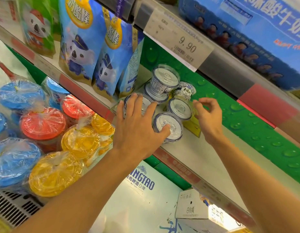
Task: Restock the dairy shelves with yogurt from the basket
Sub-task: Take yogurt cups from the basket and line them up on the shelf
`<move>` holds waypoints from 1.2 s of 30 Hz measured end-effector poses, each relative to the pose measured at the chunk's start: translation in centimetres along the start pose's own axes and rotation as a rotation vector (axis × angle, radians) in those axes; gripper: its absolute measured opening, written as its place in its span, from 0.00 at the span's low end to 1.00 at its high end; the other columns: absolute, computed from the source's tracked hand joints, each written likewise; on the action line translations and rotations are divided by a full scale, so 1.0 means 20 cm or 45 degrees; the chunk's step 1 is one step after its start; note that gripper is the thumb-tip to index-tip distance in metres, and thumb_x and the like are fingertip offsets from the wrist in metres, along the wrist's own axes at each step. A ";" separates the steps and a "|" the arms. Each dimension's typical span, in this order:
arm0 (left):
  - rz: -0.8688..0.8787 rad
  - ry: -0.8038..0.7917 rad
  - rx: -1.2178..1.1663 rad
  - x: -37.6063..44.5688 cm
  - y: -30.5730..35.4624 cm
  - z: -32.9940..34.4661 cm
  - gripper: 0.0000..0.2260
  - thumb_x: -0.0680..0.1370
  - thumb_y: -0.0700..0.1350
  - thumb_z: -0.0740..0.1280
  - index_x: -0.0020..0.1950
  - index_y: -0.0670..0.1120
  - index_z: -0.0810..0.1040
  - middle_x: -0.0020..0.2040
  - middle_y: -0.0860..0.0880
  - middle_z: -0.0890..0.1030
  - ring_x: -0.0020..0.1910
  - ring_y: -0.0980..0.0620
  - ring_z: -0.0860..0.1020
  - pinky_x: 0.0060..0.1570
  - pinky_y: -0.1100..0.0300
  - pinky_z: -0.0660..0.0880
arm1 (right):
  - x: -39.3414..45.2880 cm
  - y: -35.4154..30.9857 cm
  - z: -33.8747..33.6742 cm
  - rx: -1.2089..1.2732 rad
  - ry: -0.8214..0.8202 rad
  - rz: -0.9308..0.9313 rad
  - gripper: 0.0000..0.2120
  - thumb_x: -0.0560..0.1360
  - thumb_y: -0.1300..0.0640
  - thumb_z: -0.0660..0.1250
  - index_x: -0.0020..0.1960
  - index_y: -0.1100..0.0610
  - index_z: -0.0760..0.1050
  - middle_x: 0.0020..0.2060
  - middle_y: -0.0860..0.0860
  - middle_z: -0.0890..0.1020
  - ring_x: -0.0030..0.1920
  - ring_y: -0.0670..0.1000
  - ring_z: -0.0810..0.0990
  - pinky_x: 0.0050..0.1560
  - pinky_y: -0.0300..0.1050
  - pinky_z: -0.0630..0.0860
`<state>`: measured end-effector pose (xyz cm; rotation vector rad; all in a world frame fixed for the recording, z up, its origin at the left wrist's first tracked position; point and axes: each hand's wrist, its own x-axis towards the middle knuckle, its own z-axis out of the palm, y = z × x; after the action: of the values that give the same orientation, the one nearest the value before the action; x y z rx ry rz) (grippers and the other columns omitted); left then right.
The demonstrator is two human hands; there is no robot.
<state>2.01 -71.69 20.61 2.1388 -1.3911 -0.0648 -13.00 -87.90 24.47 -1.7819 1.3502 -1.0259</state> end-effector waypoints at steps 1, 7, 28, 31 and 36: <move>0.000 -0.004 0.003 0.00 0.00 0.00 0.37 0.73 0.71 0.47 0.79 0.56 0.59 0.80 0.45 0.56 0.79 0.47 0.46 0.77 0.44 0.43 | 0.04 -0.02 0.01 -0.051 0.029 0.017 0.09 0.76 0.49 0.72 0.53 0.50 0.75 0.48 0.42 0.78 0.51 0.45 0.79 0.61 0.58 0.78; 0.004 -0.001 0.014 0.00 0.00 0.01 0.36 0.74 0.71 0.46 0.79 0.56 0.57 0.81 0.45 0.54 0.80 0.47 0.45 0.77 0.43 0.43 | 0.29 -0.12 0.14 -0.395 -0.144 0.220 0.24 0.75 0.40 0.70 0.62 0.57 0.72 0.55 0.51 0.75 0.61 0.57 0.76 0.66 0.56 0.73; 0.011 -0.028 0.070 0.00 0.00 0.00 0.38 0.73 0.72 0.42 0.79 0.56 0.57 0.81 0.45 0.54 0.80 0.46 0.46 0.77 0.43 0.45 | -0.08 -0.13 0.02 0.055 0.089 -0.216 0.21 0.70 0.62 0.78 0.46 0.44 0.69 0.43 0.40 0.77 0.42 0.31 0.79 0.50 0.34 0.77; 0.015 -0.064 0.080 0.00 0.00 -0.01 0.37 0.74 0.71 0.44 0.80 0.57 0.55 0.81 0.45 0.53 0.80 0.46 0.45 0.77 0.43 0.45 | -0.12 -0.09 0.02 0.033 0.048 -0.258 0.23 0.67 0.61 0.81 0.48 0.46 0.69 0.46 0.41 0.77 0.45 0.33 0.80 0.52 0.41 0.80; 0.021 -0.091 0.106 0.00 0.00 -0.02 0.37 0.75 0.71 0.45 0.80 0.57 0.54 0.81 0.45 0.51 0.80 0.46 0.44 0.77 0.43 0.44 | -0.16 -0.10 0.02 -0.125 -0.020 -0.254 0.27 0.64 0.54 0.83 0.51 0.45 0.67 0.52 0.48 0.76 0.52 0.40 0.79 0.55 0.45 0.78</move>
<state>2.07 -71.56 20.91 2.2123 -1.4762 -0.0786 -12.22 -84.24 25.42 -2.0259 1.2512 -1.0634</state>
